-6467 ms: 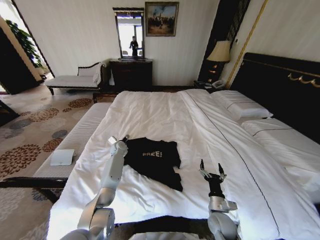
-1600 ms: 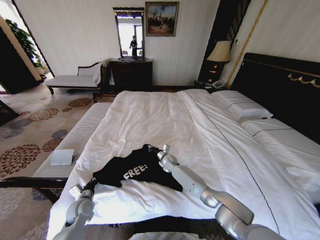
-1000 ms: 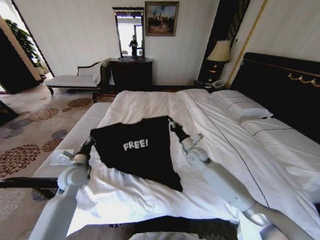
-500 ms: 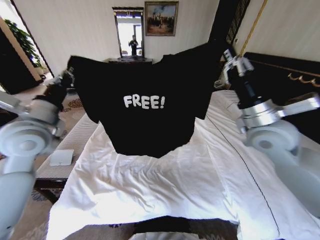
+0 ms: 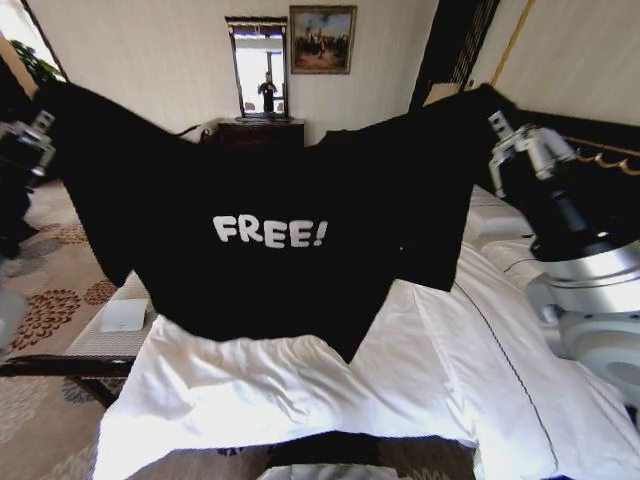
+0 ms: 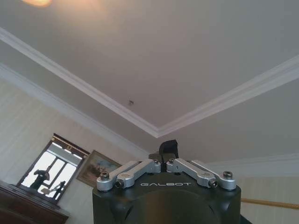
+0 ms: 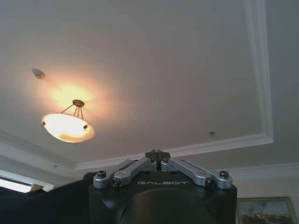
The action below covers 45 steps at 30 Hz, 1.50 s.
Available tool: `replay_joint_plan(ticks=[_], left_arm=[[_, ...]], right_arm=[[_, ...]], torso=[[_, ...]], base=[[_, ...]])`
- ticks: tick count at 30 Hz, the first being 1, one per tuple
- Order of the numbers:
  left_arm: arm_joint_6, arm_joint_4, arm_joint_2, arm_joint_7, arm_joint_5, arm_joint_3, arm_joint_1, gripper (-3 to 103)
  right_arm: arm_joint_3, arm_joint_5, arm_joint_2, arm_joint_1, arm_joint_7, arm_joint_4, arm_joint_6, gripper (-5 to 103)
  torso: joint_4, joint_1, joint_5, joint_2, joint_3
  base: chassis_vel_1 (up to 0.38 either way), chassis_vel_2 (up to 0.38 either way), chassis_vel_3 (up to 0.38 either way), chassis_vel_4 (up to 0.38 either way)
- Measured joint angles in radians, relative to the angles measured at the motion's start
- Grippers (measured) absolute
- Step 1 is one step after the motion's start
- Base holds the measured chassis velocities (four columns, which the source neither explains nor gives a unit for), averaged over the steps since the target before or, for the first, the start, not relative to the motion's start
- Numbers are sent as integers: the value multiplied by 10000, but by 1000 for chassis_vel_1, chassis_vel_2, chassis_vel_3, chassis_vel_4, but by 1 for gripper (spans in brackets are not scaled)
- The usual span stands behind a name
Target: Fold the clothes on the bed.
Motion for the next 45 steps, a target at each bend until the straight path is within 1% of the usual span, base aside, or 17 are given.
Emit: replay_joint_plan(ticks=[1,3,5,6,7,8,9,11,12,13,14,16,18,23,28,37,45], left_arm=[[0,0,0,0,0,0,0,0],[328,15,130,-154,-494,-359,87,0],[769,30,26,-360,-149,178,165,0],[1215,46,-227,-485,505,919,314,0],[1215,46,-227,-485,505,919,314,0],[1686,66,-513,-540,1238,1697,529,0],[2351,160,-882,-576,2278,2977,740,0],[3111,960,-1508,-600,4487,5366,807,0],[3275,1610,-1826,-591,5554,6526,671,0],[3275,1610,-1826,-591,5554,6526,671,0],[3311,2330,-2098,-591,6368,7490,482,0],[3176,3839,-2614,-543,7678,9024,31,0],[2790,4985,-3064,-360,8612,9913,-401,0],[1760,6338,-3695,88,9467,10834,-1083,0],[1088,7631,-4153,480,9925,11317,-1747,0],[637,9862,-4972,846,10653,11894,-2956,0],[261,11034,-5622,1110,11193,12065,-3490,0]], right_arm=[[0,0,0,0,0,0,0,0],[554,540,-157,45,716,-21,-761,0],[135,345,90,-96,1327,-37,-1328,0],[-487,-30,474,-450,1673,-58,-1748,0],[-487,-30,474,-450,1673,-58,-1748,0],[-1144,-358,835,-873,1894,-84,-2186,0],[-2164,-801,1260,-1230,2182,-107,-2718,0],[-4234,-1371,1910,-1337,2786,-388,-3282,0],[-5148,-1516,2159,-1242,3013,-880,-3394,0],[-5148,-1516,2159,-1242,3013,-880,-3394,0],[-5958,-1651,2396,-1100,3163,-1414,-3457,0],[-7248,-2067,2855,-720,3161,-2613,-3482,0],[-8231,-2760,3249,-193,2901,-3860,-3324,0],[-9389,-4024,3921,830,2074,-6044,-2559,0],[-10004,-4689,4379,1533,1464,-7423,-1979,0],[-10717,-5667,5282,2541,916,-9840,-1054,0],[-10872,-6347,5948,2989,514,-11072,-262,0]], torso=[[0,0,0,0,0],[-1,1,-3,1,0],[1,-1,0,1,-1],[0,-2,1,2,-1],[0,-2,1,2,-1],[0,-1,6,1,0],[1,-1,7,0,1],[-4,0,3,-1,2],[-1,0,2,-1,2],[-1,0,2,-1,2],[-2,0,4,-2,3],[-2,3,-4,-3,5],[-2,5,-1,-5,5],[0,4,6,-5,4],[1,2,0,-3,2],[0,4,1,-3,3],[-1,1,2,-2,1]], base=[[0,0,0,0],[0,0,0,0],[0,0,0,0],[0,0,0,0],[0,0,0,0],[0,0,0,0],[0,0,0,0],[0,0,0,0],[0,0,0,0],[0,0,0,0],[0,0,0,0],[0,0,0,0],[0,0,0,0],[0,0,0,0],[0,0,0,0],[0,0,0,0],[0,0,0,0]])
